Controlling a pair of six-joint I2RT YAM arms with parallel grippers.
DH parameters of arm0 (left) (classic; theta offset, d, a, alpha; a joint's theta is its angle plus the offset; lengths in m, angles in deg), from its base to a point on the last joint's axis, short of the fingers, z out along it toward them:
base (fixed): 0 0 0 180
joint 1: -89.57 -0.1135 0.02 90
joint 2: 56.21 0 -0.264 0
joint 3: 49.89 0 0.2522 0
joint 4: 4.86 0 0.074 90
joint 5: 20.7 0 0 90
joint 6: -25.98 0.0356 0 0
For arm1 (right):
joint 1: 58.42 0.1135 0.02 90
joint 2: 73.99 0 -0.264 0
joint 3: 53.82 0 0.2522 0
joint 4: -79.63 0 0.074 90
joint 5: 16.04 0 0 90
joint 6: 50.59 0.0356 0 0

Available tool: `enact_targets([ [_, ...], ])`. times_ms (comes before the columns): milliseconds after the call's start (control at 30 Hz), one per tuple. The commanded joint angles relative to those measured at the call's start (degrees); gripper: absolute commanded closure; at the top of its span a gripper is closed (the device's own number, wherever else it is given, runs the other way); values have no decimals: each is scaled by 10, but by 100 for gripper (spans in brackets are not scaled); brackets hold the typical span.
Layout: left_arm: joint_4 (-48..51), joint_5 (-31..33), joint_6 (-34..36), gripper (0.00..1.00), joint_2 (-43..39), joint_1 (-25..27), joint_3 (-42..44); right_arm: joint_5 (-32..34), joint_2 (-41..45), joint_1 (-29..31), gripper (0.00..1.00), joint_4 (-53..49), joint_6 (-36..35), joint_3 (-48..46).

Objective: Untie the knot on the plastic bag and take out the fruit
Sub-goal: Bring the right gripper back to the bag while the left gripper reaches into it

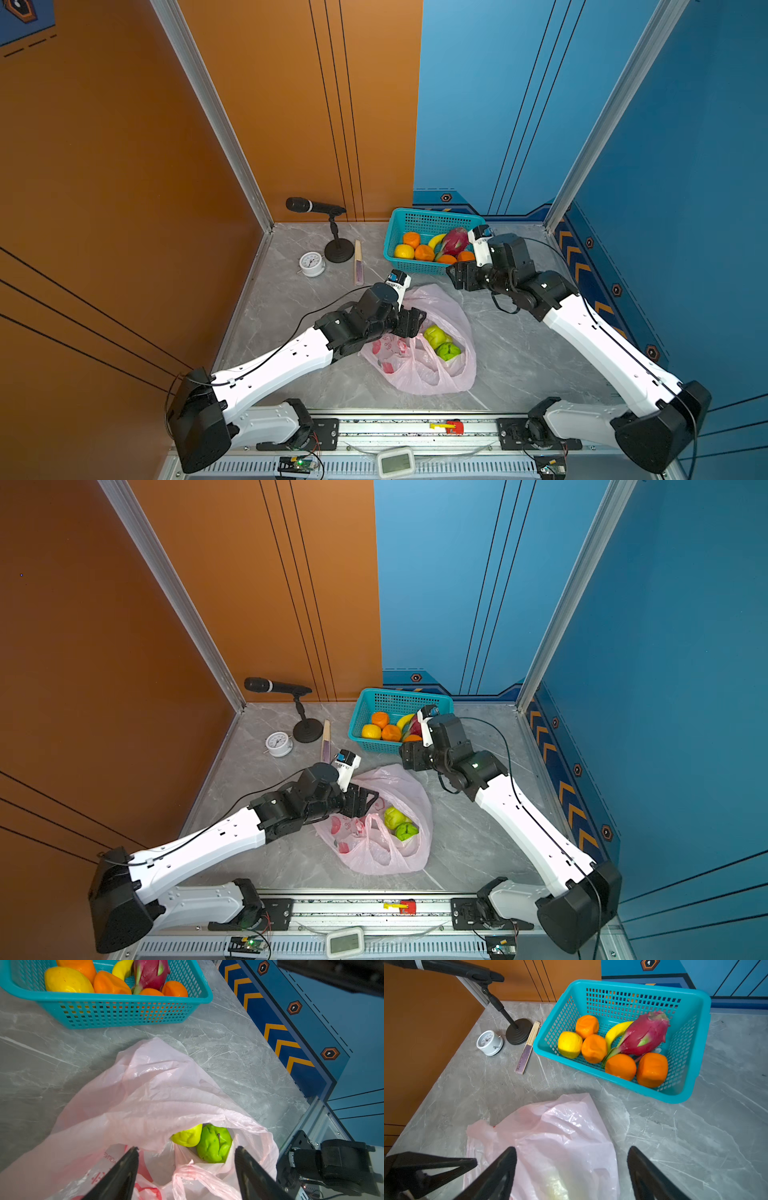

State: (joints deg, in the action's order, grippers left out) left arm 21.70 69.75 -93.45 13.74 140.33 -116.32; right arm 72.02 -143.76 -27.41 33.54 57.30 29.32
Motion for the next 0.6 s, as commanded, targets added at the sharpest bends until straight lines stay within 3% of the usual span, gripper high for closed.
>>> enact_targets([
  [0, -27, -1, -16, 29, 15, 19, 1, 43, 46, 29, 15, -6, 31, -49],
  [200, -31, 26, -15, 33, 53, 53, -18, 54, 119, 74, 17, -19, 85, -140],
  [333, 4, 34, -10, 42, 92, 67, -47, 51, 157, 88, 20, -17, 114, -201],
  [567, 27, 30, -12, 51, 159, 86, -95, 36, 189, 105, 20, -17, 151, -249],
])
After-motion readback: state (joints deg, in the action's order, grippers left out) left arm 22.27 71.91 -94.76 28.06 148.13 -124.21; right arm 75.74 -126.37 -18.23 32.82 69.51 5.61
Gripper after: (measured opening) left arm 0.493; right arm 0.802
